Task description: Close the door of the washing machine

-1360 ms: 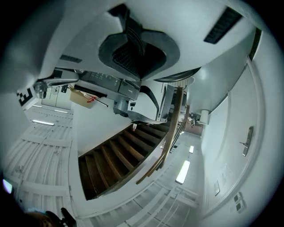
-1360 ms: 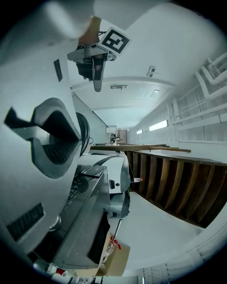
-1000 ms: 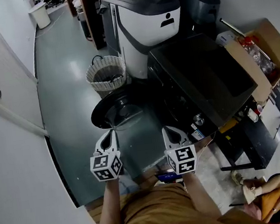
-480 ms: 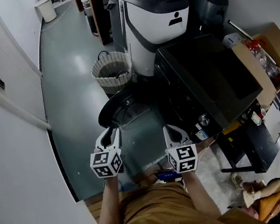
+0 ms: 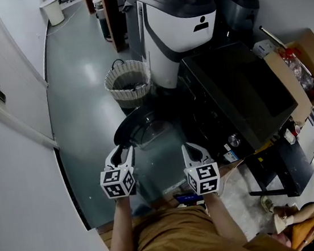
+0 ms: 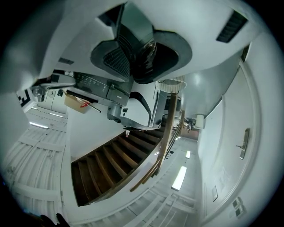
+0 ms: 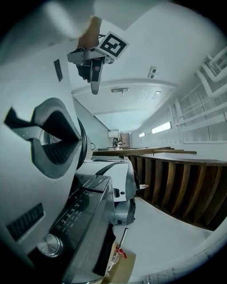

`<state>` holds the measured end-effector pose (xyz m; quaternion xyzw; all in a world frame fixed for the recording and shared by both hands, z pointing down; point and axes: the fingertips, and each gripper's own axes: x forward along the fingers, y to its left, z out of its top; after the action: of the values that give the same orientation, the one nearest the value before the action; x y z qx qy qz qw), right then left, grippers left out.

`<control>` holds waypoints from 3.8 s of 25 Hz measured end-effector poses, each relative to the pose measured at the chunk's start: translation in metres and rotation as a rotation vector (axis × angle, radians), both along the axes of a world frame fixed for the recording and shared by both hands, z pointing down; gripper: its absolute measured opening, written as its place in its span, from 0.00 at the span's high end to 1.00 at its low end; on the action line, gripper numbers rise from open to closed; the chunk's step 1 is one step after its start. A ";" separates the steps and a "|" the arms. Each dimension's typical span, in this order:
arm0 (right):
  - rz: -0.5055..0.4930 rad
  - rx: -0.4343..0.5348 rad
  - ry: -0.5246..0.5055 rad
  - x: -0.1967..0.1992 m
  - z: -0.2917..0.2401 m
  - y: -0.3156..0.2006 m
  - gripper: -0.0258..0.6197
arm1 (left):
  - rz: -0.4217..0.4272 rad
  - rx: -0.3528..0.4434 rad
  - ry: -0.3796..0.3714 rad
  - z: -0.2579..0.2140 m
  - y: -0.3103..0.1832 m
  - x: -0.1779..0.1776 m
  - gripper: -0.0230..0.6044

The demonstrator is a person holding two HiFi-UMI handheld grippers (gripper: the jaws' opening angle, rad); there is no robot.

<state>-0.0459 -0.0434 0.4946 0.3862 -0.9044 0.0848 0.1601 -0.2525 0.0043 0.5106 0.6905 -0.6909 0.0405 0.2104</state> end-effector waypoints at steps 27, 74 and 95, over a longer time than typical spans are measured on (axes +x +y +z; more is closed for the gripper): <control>0.027 -0.090 0.071 -0.088 0.050 -0.073 0.94 | 0.134 -0.153 0.014 0.080 -0.089 -0.072 0.67; 0.106 -0.228 0.221 -0.096 0.118 -0.089 0.94 | 0.316 -0.394 -0.006 0.208 -0.175 -0.109 0.64; 0.072 -0.187 0.226 -0.068 0.107 -0.084 0.94 | 0.280 -0.462 -0.009 0.210 -0.158 -0.088 0.65</control>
<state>-0.1140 -0.1273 0.6017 0.4088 -0.8544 0.1303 0.2930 -0.3402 -0.1536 0.7206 0.7128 -0.5618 0.2290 0.3518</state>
